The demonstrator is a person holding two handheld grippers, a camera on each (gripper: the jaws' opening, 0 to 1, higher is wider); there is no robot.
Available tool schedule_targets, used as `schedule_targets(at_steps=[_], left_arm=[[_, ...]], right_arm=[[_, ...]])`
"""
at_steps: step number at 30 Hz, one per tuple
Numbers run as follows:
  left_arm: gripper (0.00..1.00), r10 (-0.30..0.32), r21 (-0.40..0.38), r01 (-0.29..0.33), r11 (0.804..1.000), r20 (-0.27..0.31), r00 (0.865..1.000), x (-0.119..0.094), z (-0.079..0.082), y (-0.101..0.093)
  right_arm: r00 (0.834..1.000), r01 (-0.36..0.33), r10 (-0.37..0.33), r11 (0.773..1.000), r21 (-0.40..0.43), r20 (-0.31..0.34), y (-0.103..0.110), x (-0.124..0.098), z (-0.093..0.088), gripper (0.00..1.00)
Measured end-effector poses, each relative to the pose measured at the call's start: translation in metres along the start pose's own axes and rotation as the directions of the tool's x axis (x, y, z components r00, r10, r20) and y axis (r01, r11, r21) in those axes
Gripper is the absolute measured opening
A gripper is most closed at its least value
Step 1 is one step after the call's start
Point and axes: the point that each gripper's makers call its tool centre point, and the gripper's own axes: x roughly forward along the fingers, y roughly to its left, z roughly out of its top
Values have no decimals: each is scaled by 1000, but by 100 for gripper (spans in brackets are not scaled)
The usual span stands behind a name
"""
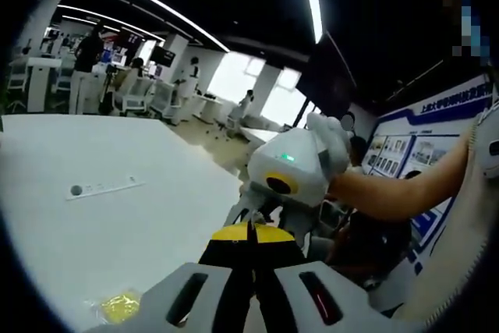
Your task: Compare the silicone blocks by pressing each to a similar depth, holding the contact briefly, and releasing to observe deformation and rebound differences across the visible hardness samples.
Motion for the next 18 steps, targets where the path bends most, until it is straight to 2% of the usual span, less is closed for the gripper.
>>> schedule_targets(at_steps=[8,11,13,16,18], left_arm=[[0,5,-12,-5,1000,7,1000,8,-4,3],[0,0,-20,0,1000,-2,1000,11,-8,2],[0,11,-22,-11,1000,-14,1000,12,-13,5],[0,15,-39,-16,999,-22,1000,13,-18,8],[0,18,-58,-20,998,-31,999,14,-22,11]], right_arm=[[999,39,-38,997,-67,21,-7,-1,-7,19],[997,52,-47,995,-90,53,-10,-3,-7,22],[995,54,-47,996,-75,85,-11,-5,-4,26],[992,72,-65,995,-67,104,-14,-8,-3,41],[991,93,-87,994,-60,102,-18,-13,-6,42]])
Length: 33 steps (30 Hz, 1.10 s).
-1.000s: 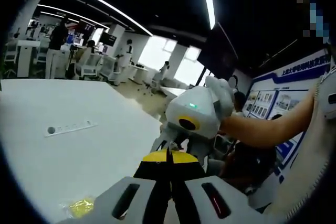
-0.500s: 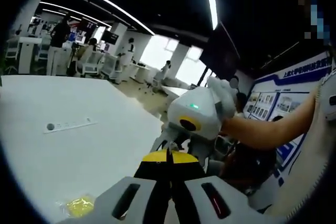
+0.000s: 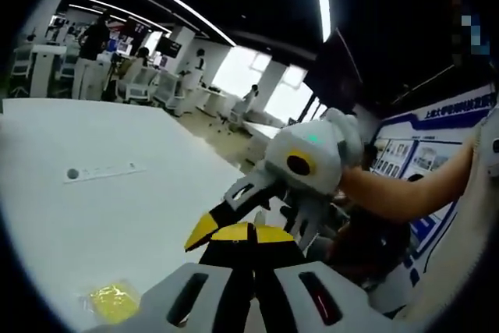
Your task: Compare the silicone blocks by pressing each to a similar depth, holding the contact briefly, and releasing to observe deformation and rebound differences across the visible hardness samples.
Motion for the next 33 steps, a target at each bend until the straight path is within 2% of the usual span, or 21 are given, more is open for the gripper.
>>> schedule_targets(at_steps=[6,10,11,15,18,22,27,29,30,33], left_arm=[[0,8,-28,-8,1000,-15,1000,8,-9,6],[0,26,-31,-26,999,-24,999,15,-17,11],[0,13,-49,-15,999,-29,999,17,-20,11],[0,19,-62,-21,998,-37,999,27,-30,14],[0,14,-78,-18,997,-50,999,34,-37,17],[0,10,-108,-16,994,-56,998,42,-47,19],[0,15,-137,-24,990,-64,998,53,-57,24],[0,21,-157,-30,987,-59,998,57,-60,29],[0,25,-194,-35,980,-54,998,60,-62,33],[0,35,-240,-46,970,-52,998,66,-69,40]], right_arm=[[993,90,-93,995,34,76,-6,-26,-3,50],[977,174,-180,983,65,118,-10,-43,-10,56],[974,182,-190,980,75,123,-9,-47,-14,58],[959,229,-244,966,117,145,-6,-64,-23,55],[941,265,-291,951,161,173,-2,-76,-28,56],[930,276,-319,934,228,180,8,-88,-42,58],[899,332,-394,898,288,192,13,-105,-58,57],[885,350,-421,883,313,199,15,-113,-63,56],[883,350,-425,879,325,199,17,-115,-66,56],[875,363,-445,863,351,190,19,-121,-76,56]])
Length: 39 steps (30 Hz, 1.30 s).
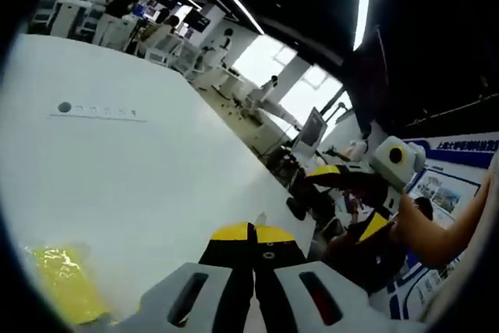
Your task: Compare the silicone blocks by pressing each to a similar depth, holding the contact briefly, and releasing to observe deformation and rebound differences across the visible hardness samples.
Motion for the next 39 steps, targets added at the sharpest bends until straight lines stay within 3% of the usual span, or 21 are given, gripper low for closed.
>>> schedule_targets(at_steps=[4,5,11,15,19,21,22,23,25,27,39], left_arm=[[0,18,-46,-18,999,8,1000,8,-6,14],[0,47,-60,-46,997,15,999,10,-6,22],[0,121,-137,-112,984,63,991,14,2,53],[0,207,-242,-180,953,91,974,15,1,81],[0,283,-359,-226,906,116,952,16,-7,103],[0,330,-390,-262,883,118,936,16,-12,115],[0,328,-393,-259,882,117,937,18,-14,118],[0,355,-401,-284,871,114,928,19,-16,123],[0,366,-421,-288,860,115,924,23,-19,126],[0,398,-465,-311,829,101,912,25,-26,134],[0,438,-473,-361,804,59,897,35,-39,156]], right_arm=[[1000,25,-25,999,21,-3,-5,-10,-8,55],[1000,26,-26,999,29,0,-6,-12,-8,55],[999,35,-36,998,49,15,-10,-15,-11,54],[999,40,-40,998,48,9,-13,-15,-15,53],[999,42,-42,997,59,-3,-17,-19,-22,53],[999,45,-45,997,63,-3,-18,-21,-24,52],[999,50,-49,997,66,-6,-20,-22,-26,52],[999,51,-50,996,68,-10,-21,-23,-27,52],[998,55,-55,996,71,-9,-23,-25,-29,52],[998,60,-60,995,74,-9,-25,-27,-30,52],[998,67,-67,994,83,-6,-28,-29,-33,51]])
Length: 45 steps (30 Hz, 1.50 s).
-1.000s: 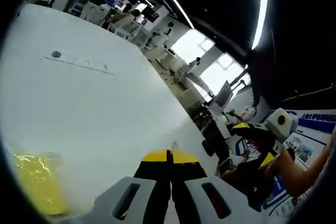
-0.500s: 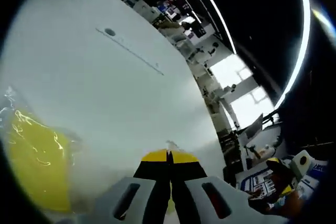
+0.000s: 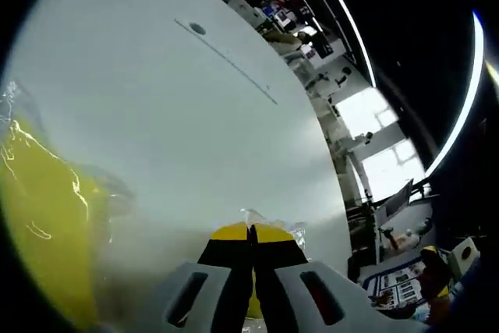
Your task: Compare the silicone blocks by pressing each to a similar depth, holding the contact briefly, and releasing to observe deformation and rebound differences across the visible hardness samples.
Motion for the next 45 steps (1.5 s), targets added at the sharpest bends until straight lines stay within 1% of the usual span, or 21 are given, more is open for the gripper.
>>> schedule_targets(at_steps=[2,4,7,9,12,14,15,17,20,23,26,29,30,32,36,40,45], left_arm=[[0,21,10,-21,1000,-6,1000,1,-2,5],[0,15,-7,-15,1000,-5,1000,2,-2,6],[0,9,8,-9,1000,-4,1000,3,-1,7],[0,4,-31,-4,999,-4,1000,3,-1,8],[0,7,-1,-7,1000,-7,1000,3,-1,9],[0,9,7,-9,1000,0,1000,2,-1,9],[0,15,23,-15,1000,4,1000,2,-1,10],[2,26,56,-26,998,3,1000,2,0,11],[6,32,72,-32,997,0,999,2,0,13],[10,38,94,-38,995,9,999,-1,4,15],[19,58,120,-62,991,31,998,-5,10,18],[25,50,119,-54,991,33,998,-7,13,15],[28,57,135,-63,989,44,997,-10,15,14],[31,60,144,-65,987,43,997,-13,16,13],[31,56,137,-63,989,57,997,-21,20,12],[31,48,110,-56,992,71,996,-31,23,9],[31,28,107,-38,994,89,996,-43,28,1]], right_arm=[[1000,0,0,1000,1,2,0,0,0,50],[1000,1,-1,1000,4,2,0,1,-1,50],[1000,6,-6,1000,3,-5,-1,2,-4,49],[1000,6,-6,1000,1,-17,-1,2,-7,49],[1000,1,-1,1000,6,-14,1,3,-6,49],[1000,0,0,1000,3,-13,1,4,-5,49],[1000,-1,1,1000,3,-13,1,4,-5,49],[1000,0,0,1000,3,-13,1,5,-5,49],[1000,0,0,1000,6,-17,2,5,-7,49],[1000,1,-1,1000,6,-19,3,5,-8,49],[1000,2,-2,1000,14,-18,4,5,-9,49],[1000,5,-5,1000,13,-18,7,6,-10,50],[1000,5,-5,1000,10,-15,8,7,-10,50],[1000,6,-5,1000,13,-18,9,7,-10,50],[1000,4,-3,1000,11,-13,15,7,-9,50],[1000,2,-2,1000,4,-7,20,4,-5,49],[1000,8,-8,1000,-4,4,27,1,0,50]])
